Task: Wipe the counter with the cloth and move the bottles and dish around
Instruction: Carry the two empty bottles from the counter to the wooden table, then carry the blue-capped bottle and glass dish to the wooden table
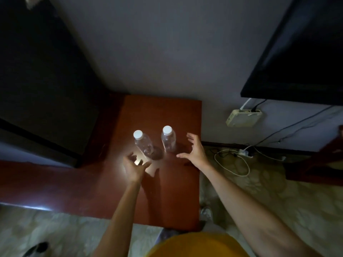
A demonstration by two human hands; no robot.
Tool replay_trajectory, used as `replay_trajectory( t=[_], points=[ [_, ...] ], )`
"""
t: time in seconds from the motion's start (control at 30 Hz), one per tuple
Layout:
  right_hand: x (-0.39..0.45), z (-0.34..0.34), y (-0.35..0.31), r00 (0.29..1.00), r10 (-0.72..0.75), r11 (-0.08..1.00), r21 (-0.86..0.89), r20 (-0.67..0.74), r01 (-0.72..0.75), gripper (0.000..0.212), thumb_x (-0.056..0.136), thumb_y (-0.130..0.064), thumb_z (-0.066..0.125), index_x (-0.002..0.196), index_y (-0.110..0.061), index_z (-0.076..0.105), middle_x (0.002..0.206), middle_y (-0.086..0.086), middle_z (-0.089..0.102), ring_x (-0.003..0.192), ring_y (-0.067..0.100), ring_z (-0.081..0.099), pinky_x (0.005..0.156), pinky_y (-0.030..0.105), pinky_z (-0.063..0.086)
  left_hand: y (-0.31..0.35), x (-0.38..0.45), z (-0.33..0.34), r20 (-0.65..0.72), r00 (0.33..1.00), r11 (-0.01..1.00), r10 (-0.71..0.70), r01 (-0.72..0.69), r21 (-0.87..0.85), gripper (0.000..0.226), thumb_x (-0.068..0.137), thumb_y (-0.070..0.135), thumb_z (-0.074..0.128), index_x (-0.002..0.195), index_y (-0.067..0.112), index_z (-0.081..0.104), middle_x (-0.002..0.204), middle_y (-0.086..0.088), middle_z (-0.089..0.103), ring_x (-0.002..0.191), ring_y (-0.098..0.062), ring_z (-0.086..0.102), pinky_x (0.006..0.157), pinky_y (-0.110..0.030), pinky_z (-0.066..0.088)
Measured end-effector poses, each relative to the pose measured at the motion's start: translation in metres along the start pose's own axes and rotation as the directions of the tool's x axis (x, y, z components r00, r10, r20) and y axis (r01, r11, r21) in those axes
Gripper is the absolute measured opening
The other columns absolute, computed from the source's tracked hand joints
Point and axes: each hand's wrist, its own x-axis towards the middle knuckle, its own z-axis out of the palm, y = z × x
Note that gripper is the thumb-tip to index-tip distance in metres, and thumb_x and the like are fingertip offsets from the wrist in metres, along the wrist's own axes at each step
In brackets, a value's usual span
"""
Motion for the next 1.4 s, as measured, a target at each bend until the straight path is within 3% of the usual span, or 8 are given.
replay_trajectory(
  t=[0.17,0.33,0.5,0.8,0.93,1.03,1.2,1.4],
  points=[
    [-0.058,-0.045,0.054,0.98,0.139,0.986,0.109,-0.14,-0.124,0.062,0.079,-0.037,0.085,0.131,-0.021,0.055,0.134,-0.005,0.059,0.12,0.009,0.06,0.095,0.029,0.053,-0.043,-0.078,0.048,0.183,0.975,0.983,-0.125,0.147,-0.112,0.046,0.078,0.02,0.089,0.11,0.022,0.055,0.106,-0.021,0.069,0.092,-0.042,0.075,0.083,-0.058,0.062],
    [-0.157,-0.109,0.138,0.885,0.352,0.926,0.255,-0.304,-0.28,0.035,0.092,-0.02,0.074,0.122,-0.009,0.061,0.114,0.003,0.068,0.103,0.015,0.067,0.091,0.029,0.055,-0.019,-0.167,0.138,0.529,0.849,1.0,-0.016,0.023,-0.007,0.03,0.094,0.019,0.075,0.114,0.006,0.057,0.096,-0.011,0.066,0.087,-0.022,0.064,0.063,-0.02,0.053],
    [-0.293,-0.173,0.238,0.723,0.63,0.742,0.492,-0.282,-0.455,0.023,0.095,-0.012,0.069,0.117,-0.015,0.061,0.11,0.009,0.07,0.093,0.016,0.067,0.088,0.044,0.055,-0.017,-0.228,0.238,0.803,0.572,0.94,-0.167,-0.152,0.304,0.027,0.098,0.027,0.07,0.112,0.007,0.059,0.099,-0.01,0.068,0.076,-0.015,0.067,0.057,-0.02,0.055],
    [-0.554,-0.244,0.401,0.389,0.896,0.431,0.624,-0.212,-0.652,0.037,0.096,-0.038,0.067,0.12,-0.012,0.06,0.112,0.006,0.065,0.103,0.027,0.065,0.092,0.046,0.055,-0.064,-0.403,0.409,0.816,0.354,0.729,-0.457,-0.377,0.572,0.042,0.101,0.035,0.064,0.125,0.002,0.058,0.105,-0.013,0.07,0.083,-0.021,0.069,0.068,-0.031,0.054],
    [-0.623,-0.303,0.421,0.249,0.939,0.338,0.781,-0.239,-0.526,0.034,0.098,-0.033,0.066,0.12,-0.009,0.058,0.108,0.011,0.066,0.096,0.03,0.068,0.084,0.048,0.057,-0.085,-0.457,0.477,0.728,0.339,0.599,-0.595,-0.416,0.684,0.025,0.104,0.031,0.055,0.11,0.006,0.058,0.09,-0.009,0.063,0.068,-0.019,0.064,0.066,-0.03,0.045],
    [-0.639,-0.372,0.432,0.234,0.94,0.323,0.868,-0.248,-0.379,0.032,0.099,-0.031,0.063,0.122,-0.01,0.058,0.111,0.013,0.067,0.103,0.029,0.067,0.085,0.045,0.056,-0.091,-0.5,0.505,0.753,0.354,0.512,-0.554,-0.569,0.644,0.016,0.104,0.032,0.054,0.106,0.016,0.056,0.103,-0.011,0.068,0.089,-0.028,0.07,0.07,-0.031,0.052],
    [-0.653,-0.479,0.458,0.232,0.909,0.392,0.9,-0.346,-0.191,0.031,0.1,-0.036,0.061,0.122,-0.015,0.058,0.112,0.005,0.07,0.102,0.021,0.069,0.087,0.04,0.055,-0.107,-0.543,0.564,0.688,0.363,0.335,-0.628,-0.672,0.661,0.018,0.102,0.024,0.064,0.09,0.014,0.055,0.088,-0.01,0.063,0.064,-0.017,0.066,0.056,-0.03,0.054],
    [-0.697,-0.552,0.523,0.1,0.964,0.258,0.958,-0.247,-0.125,0.026,0.1,-0.034,0.062,0.118,-0.015,0.06,0.11,0.005,0.071,0.101,0.022,0.07,0.078,0.033,0.055,-0.135,-0.606,0.707,0.638,0.337,0.233,-0.692,-0.732,0.64,0.047,0.102,0.039,0.061,0.128,0.0,0.055,0.121,-0.024,0.067,0.098,-0.035,0.068,0.086,-0.048,0.056]
  ],
)
